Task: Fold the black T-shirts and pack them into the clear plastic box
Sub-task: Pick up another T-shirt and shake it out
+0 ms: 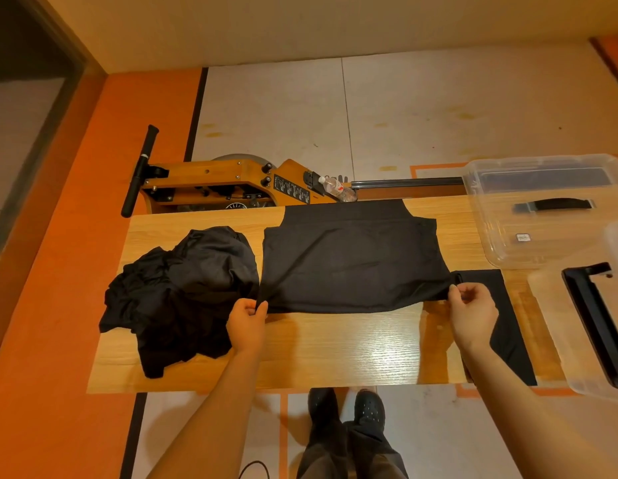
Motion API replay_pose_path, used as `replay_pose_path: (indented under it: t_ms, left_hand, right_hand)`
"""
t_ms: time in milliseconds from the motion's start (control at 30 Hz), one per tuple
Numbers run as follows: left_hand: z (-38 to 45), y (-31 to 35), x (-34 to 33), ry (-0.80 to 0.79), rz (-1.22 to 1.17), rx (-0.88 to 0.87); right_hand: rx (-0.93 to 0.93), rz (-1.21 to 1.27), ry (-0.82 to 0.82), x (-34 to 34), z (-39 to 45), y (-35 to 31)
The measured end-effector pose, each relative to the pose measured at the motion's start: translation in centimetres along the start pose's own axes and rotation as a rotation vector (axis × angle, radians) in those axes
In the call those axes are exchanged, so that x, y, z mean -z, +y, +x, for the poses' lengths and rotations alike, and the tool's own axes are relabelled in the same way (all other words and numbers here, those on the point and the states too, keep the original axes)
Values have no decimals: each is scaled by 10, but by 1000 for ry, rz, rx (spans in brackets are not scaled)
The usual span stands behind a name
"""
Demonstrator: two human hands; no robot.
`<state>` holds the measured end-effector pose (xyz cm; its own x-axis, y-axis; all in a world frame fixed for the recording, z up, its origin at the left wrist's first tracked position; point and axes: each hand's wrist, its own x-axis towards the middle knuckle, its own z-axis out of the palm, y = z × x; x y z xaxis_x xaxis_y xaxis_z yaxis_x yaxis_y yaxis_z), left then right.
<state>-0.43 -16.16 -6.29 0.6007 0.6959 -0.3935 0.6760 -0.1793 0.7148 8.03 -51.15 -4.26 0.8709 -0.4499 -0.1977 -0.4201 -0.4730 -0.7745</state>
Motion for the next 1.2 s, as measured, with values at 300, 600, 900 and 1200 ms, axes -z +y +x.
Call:
replay_pose_path:
  t_ms: [300,600,900,1200]
  left_hand:
    - [-15,-24,16,42,4,61]
    - [-35,-52,23,67,90,95]
    - [-58,-70,32,79,53,175]
    - [-71,-89,40,65,94,202]
  right_hand:
    - [-82,-52,32,12,-30,31]
    - [-141,-98,10,25,-61,57]
    - [-178,-105,-20,39,-92,69]
    - [-222,-130,-2,40,-115,86]
